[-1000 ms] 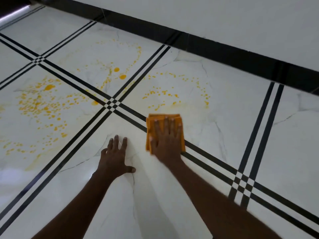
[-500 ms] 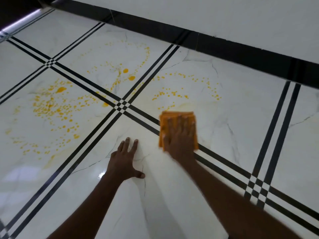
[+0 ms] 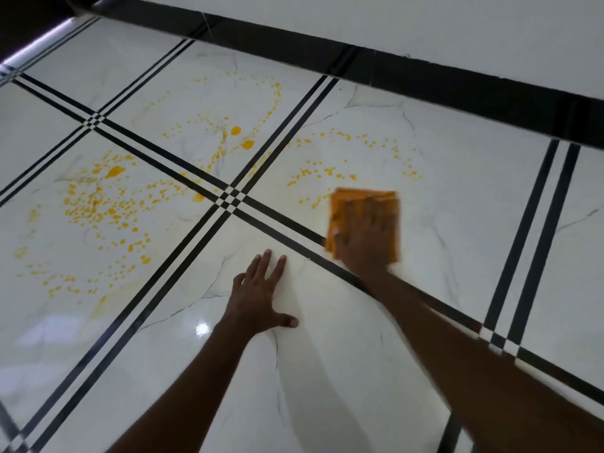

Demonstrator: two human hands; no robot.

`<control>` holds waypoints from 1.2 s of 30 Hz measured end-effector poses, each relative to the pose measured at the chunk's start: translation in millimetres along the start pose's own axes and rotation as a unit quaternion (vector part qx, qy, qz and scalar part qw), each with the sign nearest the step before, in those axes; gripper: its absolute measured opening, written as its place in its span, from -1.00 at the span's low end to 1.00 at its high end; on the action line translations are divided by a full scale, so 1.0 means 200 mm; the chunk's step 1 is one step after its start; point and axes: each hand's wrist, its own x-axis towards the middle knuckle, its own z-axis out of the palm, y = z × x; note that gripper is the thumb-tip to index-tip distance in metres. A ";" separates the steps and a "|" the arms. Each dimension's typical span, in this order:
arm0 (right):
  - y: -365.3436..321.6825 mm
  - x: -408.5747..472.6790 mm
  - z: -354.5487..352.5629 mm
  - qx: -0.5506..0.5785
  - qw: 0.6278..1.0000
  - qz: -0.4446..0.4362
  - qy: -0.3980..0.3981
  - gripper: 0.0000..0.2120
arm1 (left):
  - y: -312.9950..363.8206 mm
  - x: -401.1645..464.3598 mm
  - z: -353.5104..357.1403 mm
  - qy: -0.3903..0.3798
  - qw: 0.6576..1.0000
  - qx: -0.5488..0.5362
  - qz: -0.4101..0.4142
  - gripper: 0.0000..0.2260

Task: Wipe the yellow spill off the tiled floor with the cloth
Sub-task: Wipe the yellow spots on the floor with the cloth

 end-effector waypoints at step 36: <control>-0.16 0.34 0.09 -0.028 0.994 -0.105 -0.018 -0.31 | 0.01 0.40 -0.27 -0.027 0.998 0.045 -0.032 0.35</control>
